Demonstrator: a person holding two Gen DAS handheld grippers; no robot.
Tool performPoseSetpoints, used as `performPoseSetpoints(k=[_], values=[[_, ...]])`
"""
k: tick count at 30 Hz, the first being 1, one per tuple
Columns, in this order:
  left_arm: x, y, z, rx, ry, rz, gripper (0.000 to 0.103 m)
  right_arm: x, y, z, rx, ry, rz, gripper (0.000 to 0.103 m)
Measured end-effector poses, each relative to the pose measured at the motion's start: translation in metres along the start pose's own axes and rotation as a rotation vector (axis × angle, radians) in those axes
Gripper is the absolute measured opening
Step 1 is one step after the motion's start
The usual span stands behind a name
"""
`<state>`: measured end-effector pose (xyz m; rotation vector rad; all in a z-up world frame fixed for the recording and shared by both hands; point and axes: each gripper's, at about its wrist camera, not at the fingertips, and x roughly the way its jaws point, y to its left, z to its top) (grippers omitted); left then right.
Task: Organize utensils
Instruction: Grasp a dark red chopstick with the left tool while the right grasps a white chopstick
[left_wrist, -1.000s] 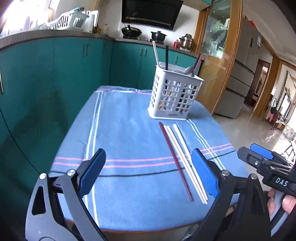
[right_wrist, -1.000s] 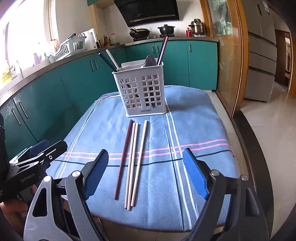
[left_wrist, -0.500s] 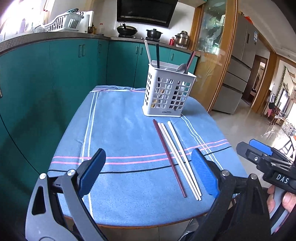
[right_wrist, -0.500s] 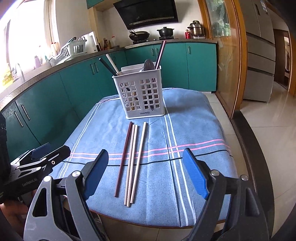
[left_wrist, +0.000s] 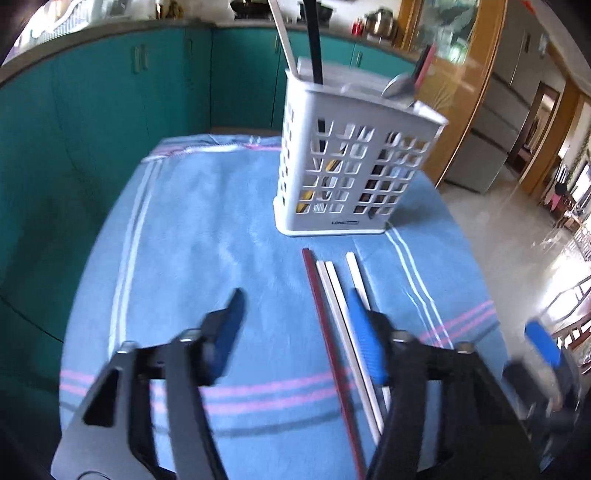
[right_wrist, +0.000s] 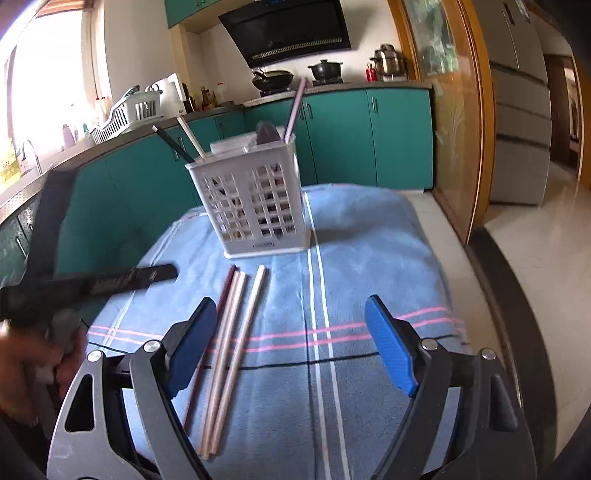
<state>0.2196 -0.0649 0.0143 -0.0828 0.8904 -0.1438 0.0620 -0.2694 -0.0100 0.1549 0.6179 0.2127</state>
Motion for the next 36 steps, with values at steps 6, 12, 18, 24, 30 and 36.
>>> performPoseSetpoints(k=[6, 12, 18, 24, 30, 36], values=[[0.048, -0.002, 0.025, -0.046, 0.052, 0.005, 0.044, 0.011, -0.006, -0.001, 0.023, 0.034, 0.049, 0.081], [0.072, -0.007, 0.036, -0.039, 0.086, 0.047, 0.040, 0.014, -0.004, -0.003, 0.012, 0.059, 0.080, 0.081], [0.094, -0.008, 0.038, -0.035, 0.142, 0.076, 0.034, 0.013, -0.004, -0.003, 0.014, 0.056, 0.099, 0.081], [0.096, -0.005, 0.035, -0.023, 0.144, 0.089, 0.018, 0.018, -0.005, -0.002, 0.019, 0.075, 0.088, 0.081], [0.095, 0.014, 0.036, -0.002, 0.140, 0.036, 0.008, 0.032, -0.001, 0.004, 0.014, 0.114, 0.045, 0.081], [0.049, 0.039, 0.031, -0.031, 0.020, -0.045, 0.006, 0.054, 0.018, 0.018, -0.019, 0.170, 0.012, 0.080]])
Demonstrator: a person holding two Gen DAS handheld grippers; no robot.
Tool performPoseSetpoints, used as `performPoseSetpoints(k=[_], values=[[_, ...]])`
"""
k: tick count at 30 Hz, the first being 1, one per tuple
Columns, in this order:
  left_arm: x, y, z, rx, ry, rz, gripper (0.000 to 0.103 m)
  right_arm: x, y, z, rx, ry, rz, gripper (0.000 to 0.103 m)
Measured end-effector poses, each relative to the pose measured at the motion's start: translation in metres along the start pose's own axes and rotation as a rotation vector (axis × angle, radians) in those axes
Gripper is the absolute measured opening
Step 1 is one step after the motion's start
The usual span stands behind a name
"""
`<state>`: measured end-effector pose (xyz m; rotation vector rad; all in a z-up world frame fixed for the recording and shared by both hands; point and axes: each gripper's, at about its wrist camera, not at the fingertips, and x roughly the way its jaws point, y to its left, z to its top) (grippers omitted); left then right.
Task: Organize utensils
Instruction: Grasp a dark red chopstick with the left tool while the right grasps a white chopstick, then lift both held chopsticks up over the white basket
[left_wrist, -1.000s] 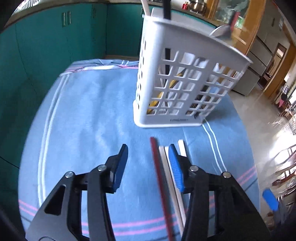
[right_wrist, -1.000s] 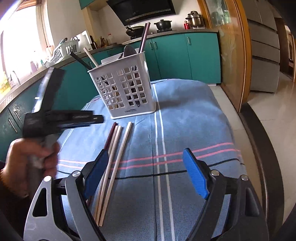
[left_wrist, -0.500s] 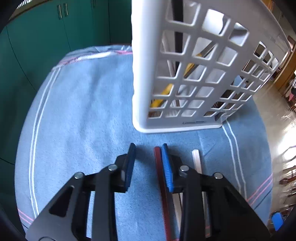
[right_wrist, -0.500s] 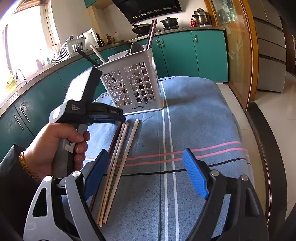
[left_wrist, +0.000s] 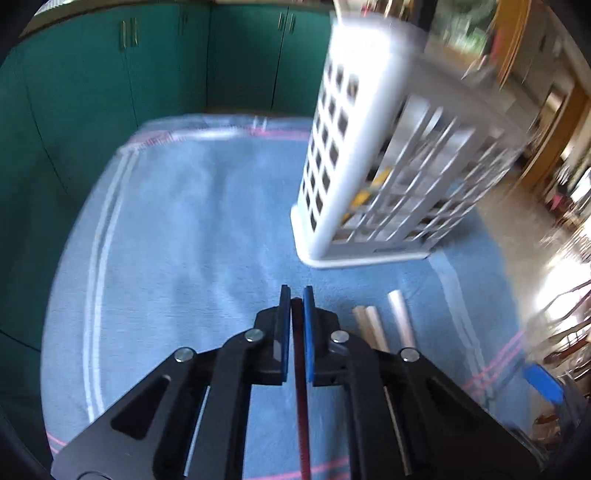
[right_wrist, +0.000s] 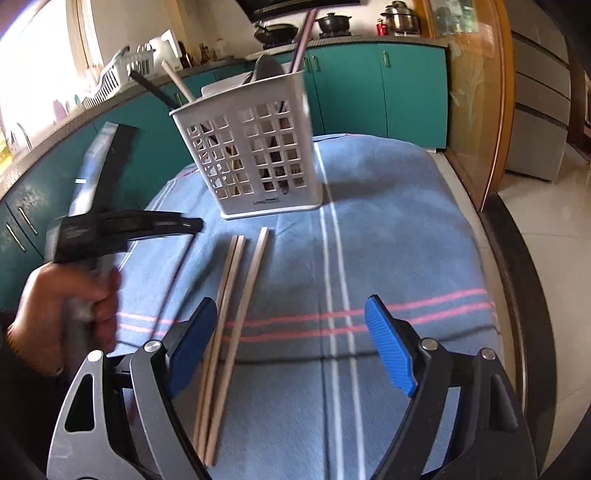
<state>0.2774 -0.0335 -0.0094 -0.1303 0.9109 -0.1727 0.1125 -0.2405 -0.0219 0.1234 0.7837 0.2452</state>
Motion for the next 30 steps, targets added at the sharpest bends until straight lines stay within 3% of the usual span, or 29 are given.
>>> performPoseSetpoints(k=[2, 4, 8, 13, 18, 21, 22, 26, 30], values=[[-0.027, 0.010, 0.000, -0.019, -0.071, -0.052, 0.006, 0.016, 0.014, 0.015, -0.031, 0.026, -0.015, 0.076], [-0.056, 0.011, 0.006, -0.019, -0.139, -0.083, 0.006, 0.039, 0.024, 0.031, -0.038, 0.077, -0.012, 0.064], [-0.114, 0.007, 0.014, 0.035, -0.275, -0.106, 0.006, 0.080, 0.036, 0.056, -0.053, 0.147, -0.051, 0.058], [-0.153, 0.013, 0.019, 0.054, -0.378, -0.137, 0.006, 0.117, 0.045, 0.072, -0.064, 0.209, -0.098, 0.043], [-0.168, 0.019, 0.019, 0.050, -0.408, -0.154, 0.006, 0.140, 0.053, 0.075, -0.083, 0.285, -0.136, 0.027], [-0.173, 0.019, 0.018, 0.043, -0.414, -0.161, 0.006, 0.144, 0.055, 0.077, -0.106, 0.284, -0.158, 0.018], [-0.175, 0.019, 0.016, 0.043, -0.419, -0.163, 0.006, 0.145, 0.055, 0.079, -0.106, 0.287, -0.156, 0.008], [-0.187, 0.016, 0.012, 0.060, -0.437, -0.163, 0.006, 0.137, 0.048, 0.085, -0.084, 0.270, -0.124, 0.007], [-0.195, 0.009, 0.008, 0.082, -0.447, -0.162, 0.006, 0.091, 0.046, 0.084, -0.083, 0.189, -0.082, 0.006]])
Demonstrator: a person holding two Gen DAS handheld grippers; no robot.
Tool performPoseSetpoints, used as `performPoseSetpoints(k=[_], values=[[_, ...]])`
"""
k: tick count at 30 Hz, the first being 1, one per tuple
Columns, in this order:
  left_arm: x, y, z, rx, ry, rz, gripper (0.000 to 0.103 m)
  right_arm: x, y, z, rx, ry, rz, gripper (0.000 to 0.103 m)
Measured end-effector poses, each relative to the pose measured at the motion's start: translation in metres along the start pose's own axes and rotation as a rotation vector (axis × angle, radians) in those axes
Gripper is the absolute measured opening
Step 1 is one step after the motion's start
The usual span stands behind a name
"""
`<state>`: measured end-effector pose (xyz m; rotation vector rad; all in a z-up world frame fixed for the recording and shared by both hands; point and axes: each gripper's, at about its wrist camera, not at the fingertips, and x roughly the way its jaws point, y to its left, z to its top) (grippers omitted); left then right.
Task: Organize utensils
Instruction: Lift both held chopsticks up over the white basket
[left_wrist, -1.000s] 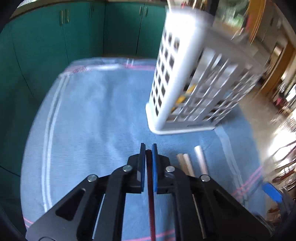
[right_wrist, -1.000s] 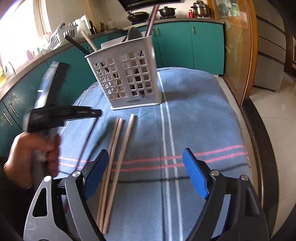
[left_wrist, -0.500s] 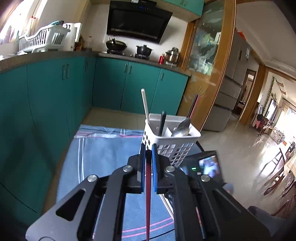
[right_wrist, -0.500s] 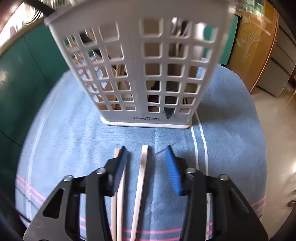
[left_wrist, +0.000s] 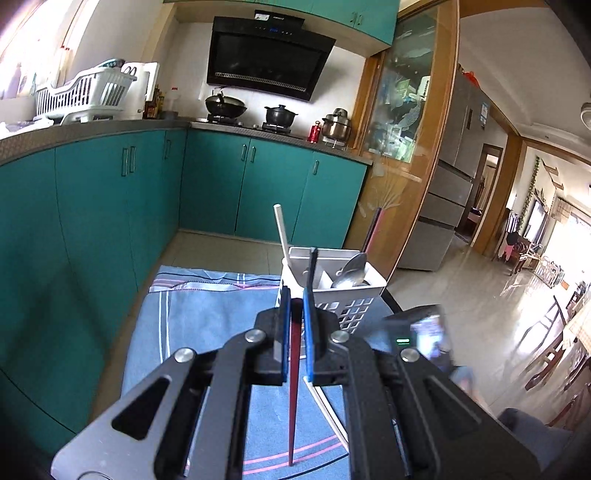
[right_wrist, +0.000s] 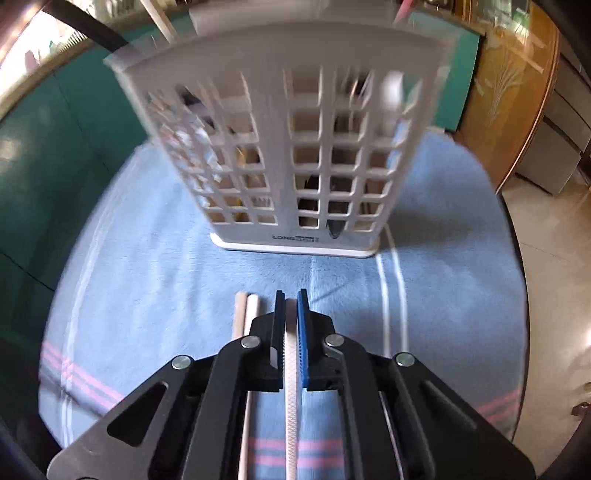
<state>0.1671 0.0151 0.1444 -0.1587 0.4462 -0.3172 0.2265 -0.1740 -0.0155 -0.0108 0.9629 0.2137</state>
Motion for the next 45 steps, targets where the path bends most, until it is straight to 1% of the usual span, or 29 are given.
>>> performPoseSetpoints(k=[1, 6, 9, 11, 15, 18, 24, 29, 33, 37, 45], values=[[-0.004, -0.003, 0.000, 0.008, -0.004, -0.003, 0.006, -0.013, -0.002, -0.004, 0.003, -0.021, 0.011, 0.006], [-0.019, -0.016, 0.000, 0.048, -0.020, -0.007, 0.006, -0.105, -0.010, -0.026, 0.010, -0.183, 0.071, 0.006], [-0.032, -0.025, -0.003, 0.063, -0.037, -0.008, 0.006, -0.146, -0.010, -0.041, 0.017, -0.255, 0.096, 0.006], [-0.040, -0.033, -0.007, 0.084, -0.036, -0.006, 0.006, -0.164, -0.010, -0.052, 0.019, -0.290, 0.112, 0.006], [-0.051, -0.042, -0.017, 0.095, -0.023, -0.002, 0.006, -0.200, -0.012, -0.061, 0.023, -0.342, 0.149, 0.006], [-0.056, -0.042, -0.022, 0.093, -0.012, 0.009, 0.006, -0.215, -0.010, -0.065, 0.023, -0.366, 0.170, 0.006], [-0.069, -0.044, -0.015, 0.086, -0.019, 0.022, 0.006, -0.259, -0.003, -0.064, 0.011, -0.457, 0.212, 0.006], [-0.081, -0.051, -0.003, 0.098, -0.052, 0.025, 0.006, -0.286, 0.000, -0.058, 0.011, -0.529, 0.229, 0.007], [-0.085, -0.055, 0.002, 0.102, -0.062, 0.027, 0.006, -0.295, 0.002, -0.052, 0.003, -0.549, 0.230, 0.007], [-0.086, -0.057, 0.002, 0.114, -0.056, 0.024, 0.006, -0.294, 0.002, -0.055, -0.008, -0.531, 0.216, 0.007], [-0.080, -0.056, -0.004, 0.116, -0.033, 0.023, 0.006, -0.280, -0.009, -0.070, 0.017, -0.497, 0.209, 0.006]])
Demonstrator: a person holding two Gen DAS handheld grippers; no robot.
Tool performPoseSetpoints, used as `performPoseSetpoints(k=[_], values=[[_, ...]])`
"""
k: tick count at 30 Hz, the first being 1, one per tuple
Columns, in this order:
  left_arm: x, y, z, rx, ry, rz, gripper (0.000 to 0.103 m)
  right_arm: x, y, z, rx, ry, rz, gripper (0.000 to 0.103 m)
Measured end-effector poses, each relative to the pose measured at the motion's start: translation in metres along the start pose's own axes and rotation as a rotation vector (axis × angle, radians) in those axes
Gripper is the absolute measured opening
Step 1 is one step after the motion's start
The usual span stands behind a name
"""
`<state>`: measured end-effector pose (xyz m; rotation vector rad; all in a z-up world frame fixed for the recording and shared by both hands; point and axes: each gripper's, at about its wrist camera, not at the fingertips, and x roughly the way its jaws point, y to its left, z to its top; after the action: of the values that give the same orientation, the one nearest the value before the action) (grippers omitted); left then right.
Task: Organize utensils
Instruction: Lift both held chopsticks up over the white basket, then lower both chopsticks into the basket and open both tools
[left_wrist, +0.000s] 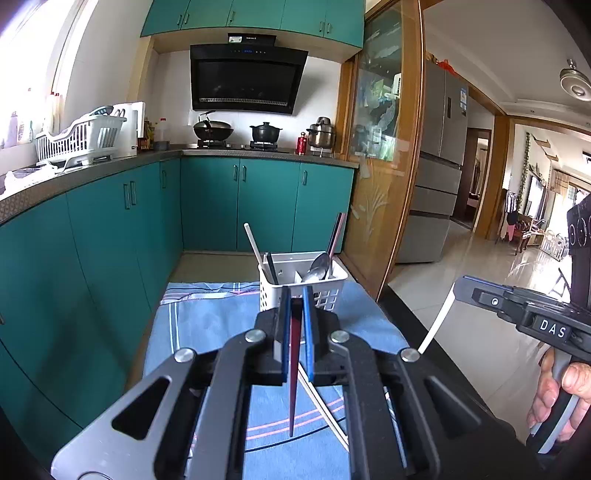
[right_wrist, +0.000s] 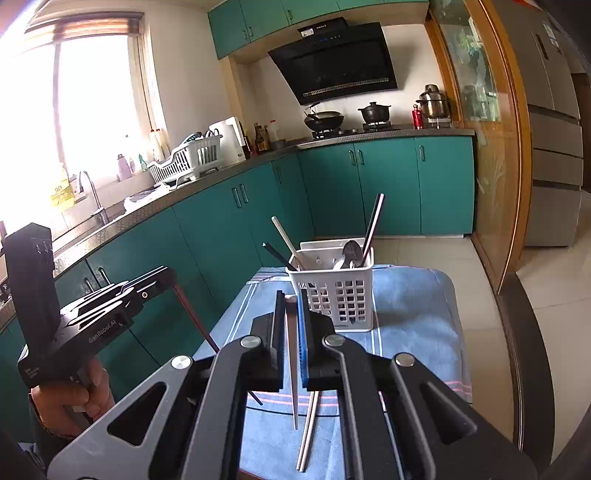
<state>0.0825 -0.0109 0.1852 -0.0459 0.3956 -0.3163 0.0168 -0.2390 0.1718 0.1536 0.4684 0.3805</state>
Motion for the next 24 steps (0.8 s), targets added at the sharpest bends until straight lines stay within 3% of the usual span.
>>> performPoseSetpoints(k=[5, 9, 17, 20, 24], values=[[0.005, 0.001, 0.002, -0.006, 0.006, -0.009, 0.006, 0.000, -0.003, 0.004, -0.006, 0.002, -0.005, 0.007], [0.009, 0.002, 0.027, -0.020, -0.005, -0.041, 0.006, 0.000, -0.003, 0.026, -0.031, -0.018, -0.015, 0.007], [0.019, -0.008, 0.141, -0.005, -0.111, -0.125, 0.006, 0.011, -0.009, 0.118, -0.080, -0.084, -0.039, 0.007], [0.034, -0.008, 0.185, -0.009, -0.156, -0.113, 0.006, 0.022, -0.010, 0.152, -0.098, -0.101, -0.060, 0.007], [0.062, -0.007, 0.220, -0.004, -0.179, -0.067, 0.006, 0.042, -0.011, 0.191, -0.125, -0.128, -0.098, 0.006]])
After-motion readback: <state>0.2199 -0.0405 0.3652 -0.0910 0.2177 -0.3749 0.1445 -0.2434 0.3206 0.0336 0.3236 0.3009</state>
